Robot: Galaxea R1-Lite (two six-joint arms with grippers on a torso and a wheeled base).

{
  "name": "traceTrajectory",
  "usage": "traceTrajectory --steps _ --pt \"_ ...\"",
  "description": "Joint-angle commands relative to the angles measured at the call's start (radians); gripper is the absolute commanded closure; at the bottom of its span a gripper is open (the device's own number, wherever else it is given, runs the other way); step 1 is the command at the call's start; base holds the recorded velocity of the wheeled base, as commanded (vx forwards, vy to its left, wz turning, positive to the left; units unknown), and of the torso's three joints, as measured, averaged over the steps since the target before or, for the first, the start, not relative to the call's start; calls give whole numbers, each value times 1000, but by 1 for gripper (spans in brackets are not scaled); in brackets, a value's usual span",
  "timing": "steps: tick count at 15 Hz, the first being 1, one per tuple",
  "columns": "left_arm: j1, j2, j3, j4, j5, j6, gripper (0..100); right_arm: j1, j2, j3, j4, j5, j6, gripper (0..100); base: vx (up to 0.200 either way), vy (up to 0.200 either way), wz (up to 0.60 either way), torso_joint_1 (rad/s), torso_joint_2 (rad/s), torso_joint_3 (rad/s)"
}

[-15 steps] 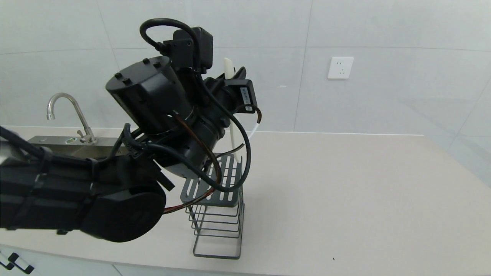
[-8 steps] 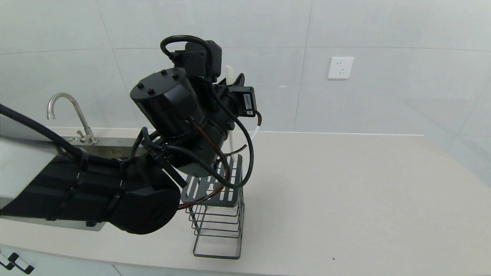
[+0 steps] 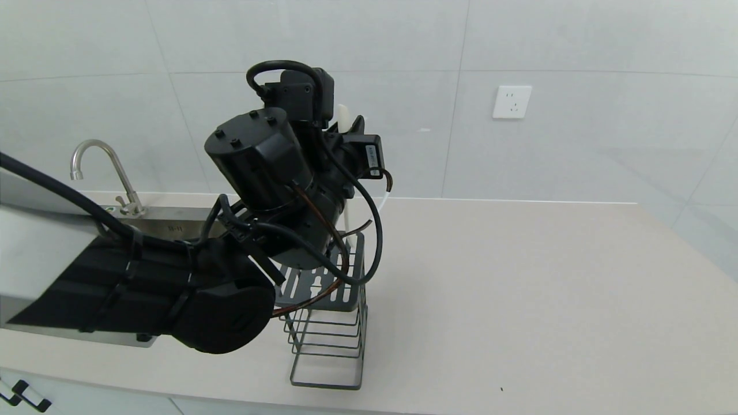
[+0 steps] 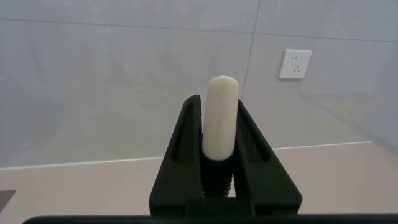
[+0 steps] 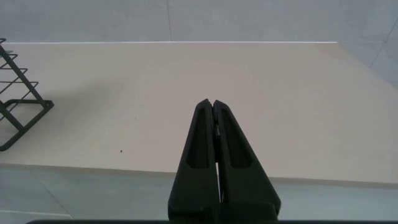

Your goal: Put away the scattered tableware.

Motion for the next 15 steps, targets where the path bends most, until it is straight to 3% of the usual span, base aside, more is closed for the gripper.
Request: traceTrajectory --steps 1,7,10,15 --pt "-4 1 1 0 6 0 100 0 3 -1 0 1 0 100 0 0 0 0 0 0" --pt "-7 8 8 0 21 -1 100 0 3 -1 1 0 0 100 0 0 0 0 0 0" --pt "-7 -4 81 -3 21 -3 100 0 3 -1 0 0 -2 100 0 0 0 0 0 0" --pt "-40 -2 95 -3 41 -7 100 0 3 -1 1 0 -2 100 0 0 0 0 0 0"
